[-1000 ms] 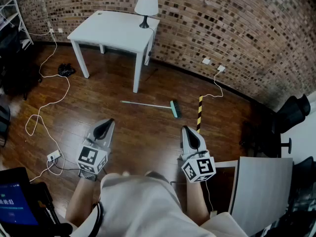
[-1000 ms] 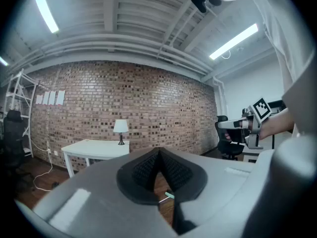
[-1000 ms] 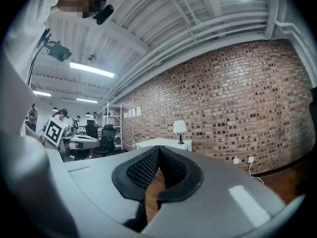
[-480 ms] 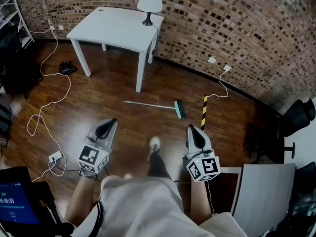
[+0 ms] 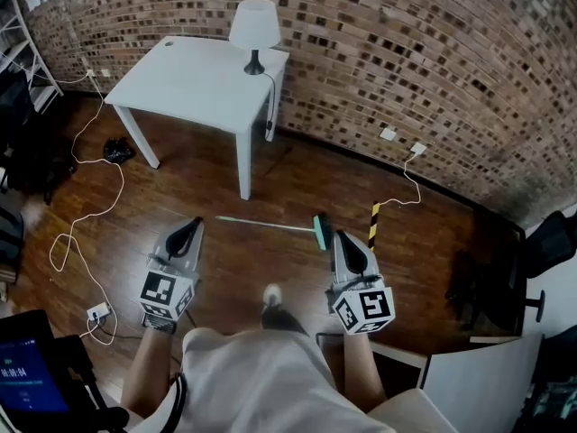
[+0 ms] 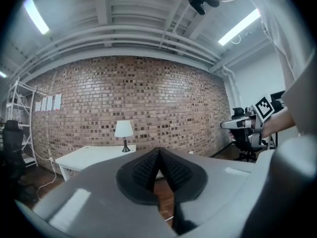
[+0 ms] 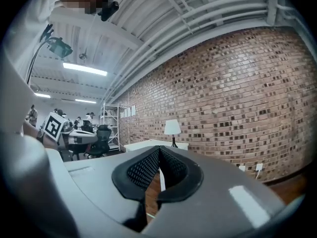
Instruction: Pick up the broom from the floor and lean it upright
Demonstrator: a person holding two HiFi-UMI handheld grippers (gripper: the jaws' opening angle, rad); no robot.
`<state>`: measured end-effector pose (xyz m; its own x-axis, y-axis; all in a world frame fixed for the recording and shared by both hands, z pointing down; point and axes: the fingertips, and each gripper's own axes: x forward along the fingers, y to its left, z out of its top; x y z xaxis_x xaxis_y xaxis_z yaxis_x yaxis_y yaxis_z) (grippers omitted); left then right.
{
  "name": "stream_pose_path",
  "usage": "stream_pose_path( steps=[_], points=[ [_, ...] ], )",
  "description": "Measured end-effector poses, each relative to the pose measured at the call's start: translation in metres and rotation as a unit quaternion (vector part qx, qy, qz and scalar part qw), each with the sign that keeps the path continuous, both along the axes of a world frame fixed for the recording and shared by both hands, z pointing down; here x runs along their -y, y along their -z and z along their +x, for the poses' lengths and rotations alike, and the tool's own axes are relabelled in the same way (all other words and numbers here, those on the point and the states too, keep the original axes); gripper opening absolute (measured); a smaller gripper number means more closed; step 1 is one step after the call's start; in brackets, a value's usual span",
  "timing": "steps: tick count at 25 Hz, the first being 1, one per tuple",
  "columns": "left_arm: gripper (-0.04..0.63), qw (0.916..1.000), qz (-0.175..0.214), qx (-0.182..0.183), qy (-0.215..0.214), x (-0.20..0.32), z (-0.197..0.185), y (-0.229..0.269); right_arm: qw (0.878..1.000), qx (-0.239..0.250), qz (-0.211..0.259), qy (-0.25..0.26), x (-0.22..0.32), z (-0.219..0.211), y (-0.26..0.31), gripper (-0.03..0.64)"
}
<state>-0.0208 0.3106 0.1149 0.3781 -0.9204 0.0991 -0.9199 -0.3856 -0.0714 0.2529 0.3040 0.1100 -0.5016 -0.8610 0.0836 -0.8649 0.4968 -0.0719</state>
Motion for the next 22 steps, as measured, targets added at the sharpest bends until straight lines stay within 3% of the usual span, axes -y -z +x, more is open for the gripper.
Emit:
stream_pose_path(
  steps=[8,22],
  points=[
    [-0.002,0.9998,0.002,0.007,0.020,0.081,0.039,0.019,1.000,-0.006,0.005,0.028,0.095,0.032,0.007,0.012],
    [-0.002,1.0000,-0.004,0.004,0.007,0.133,0.035,0.013,1.000,0.004,0.007,-0.008,0.135,0.032,0.013,0.012]
  ],
)
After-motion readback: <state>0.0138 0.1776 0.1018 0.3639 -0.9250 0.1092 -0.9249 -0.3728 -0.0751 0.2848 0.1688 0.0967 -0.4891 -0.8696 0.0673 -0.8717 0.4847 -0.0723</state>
